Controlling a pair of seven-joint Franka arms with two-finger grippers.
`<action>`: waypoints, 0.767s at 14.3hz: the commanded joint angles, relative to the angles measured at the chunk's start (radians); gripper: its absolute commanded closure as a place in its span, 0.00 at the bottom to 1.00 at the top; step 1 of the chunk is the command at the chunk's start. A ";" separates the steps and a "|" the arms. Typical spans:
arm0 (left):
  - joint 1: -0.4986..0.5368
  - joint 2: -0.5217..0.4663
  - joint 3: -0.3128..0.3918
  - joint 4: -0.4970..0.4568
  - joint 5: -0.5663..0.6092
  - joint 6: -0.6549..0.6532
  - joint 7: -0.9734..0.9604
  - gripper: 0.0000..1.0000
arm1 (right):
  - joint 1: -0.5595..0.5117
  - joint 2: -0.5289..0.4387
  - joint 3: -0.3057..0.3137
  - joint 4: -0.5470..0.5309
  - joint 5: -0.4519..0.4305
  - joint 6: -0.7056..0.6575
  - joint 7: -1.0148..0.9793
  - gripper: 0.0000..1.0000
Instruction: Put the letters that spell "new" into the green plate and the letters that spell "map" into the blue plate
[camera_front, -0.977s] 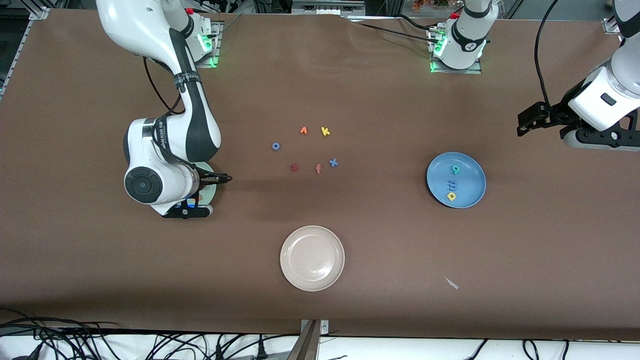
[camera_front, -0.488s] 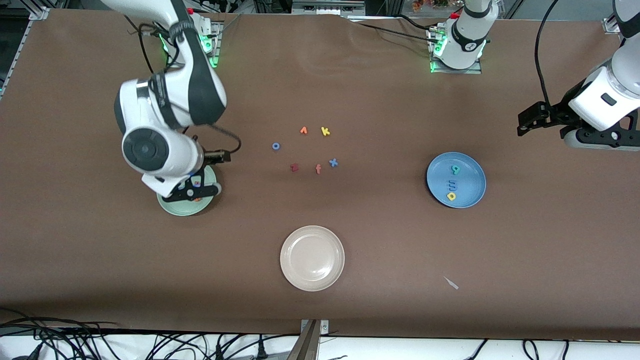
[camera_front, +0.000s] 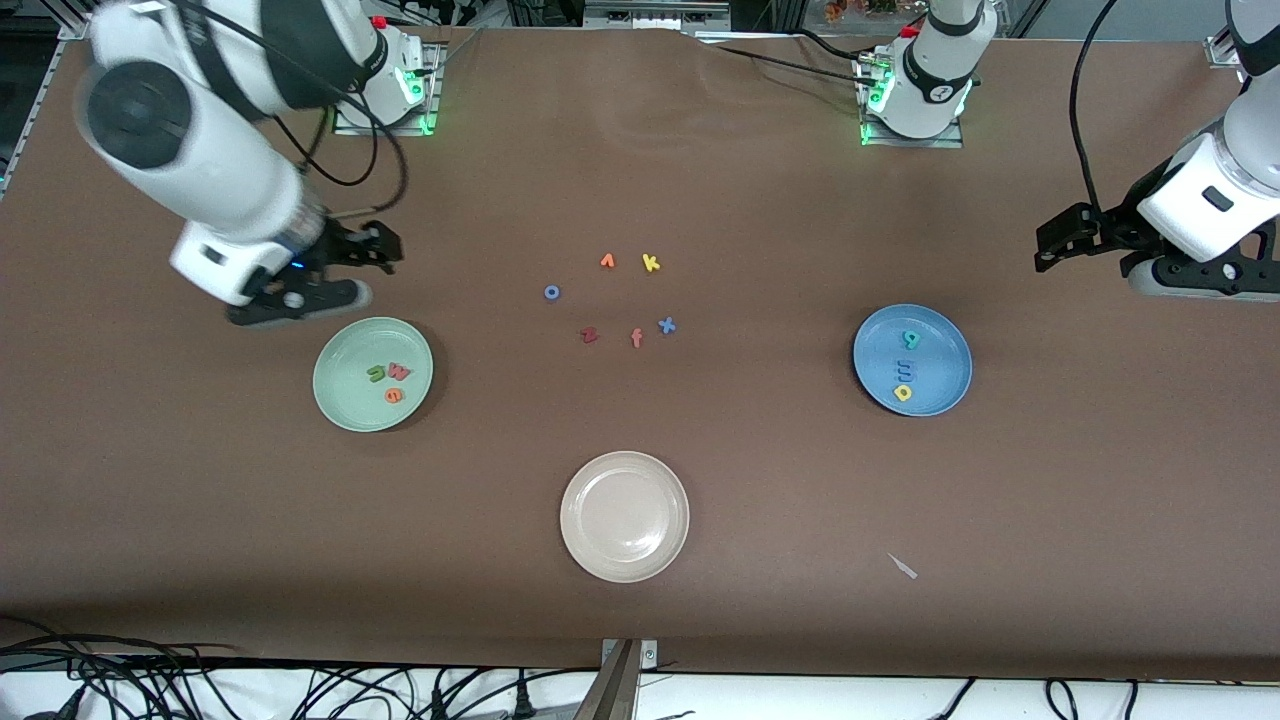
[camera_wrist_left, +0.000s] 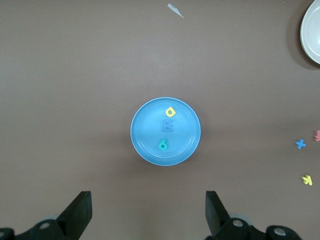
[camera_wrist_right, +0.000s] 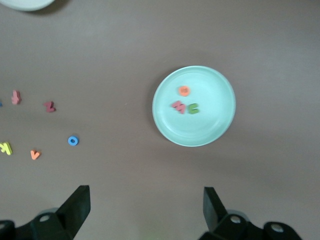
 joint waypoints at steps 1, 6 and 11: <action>0.000 -0.005 0.000 0.013 0.003 -0.018 0.004 0.00 | -0.080 -0.098 0.040 -0.038 -0.035 -0.045 -0.009 0.00; 0.000 -0.005 0.000 0.013 0.003 -0.018 0.004 0.00 | -0.118 -0.134 -0.029 0.010 -0.027 -0.102 -0.007 0.00; 0.000 -0.005 0.000 0.013 0.003 -0.018 0.004 0.00 | -0.175 -0.134 -0.029 0.018 -0.039 -0.102 0.004 0.00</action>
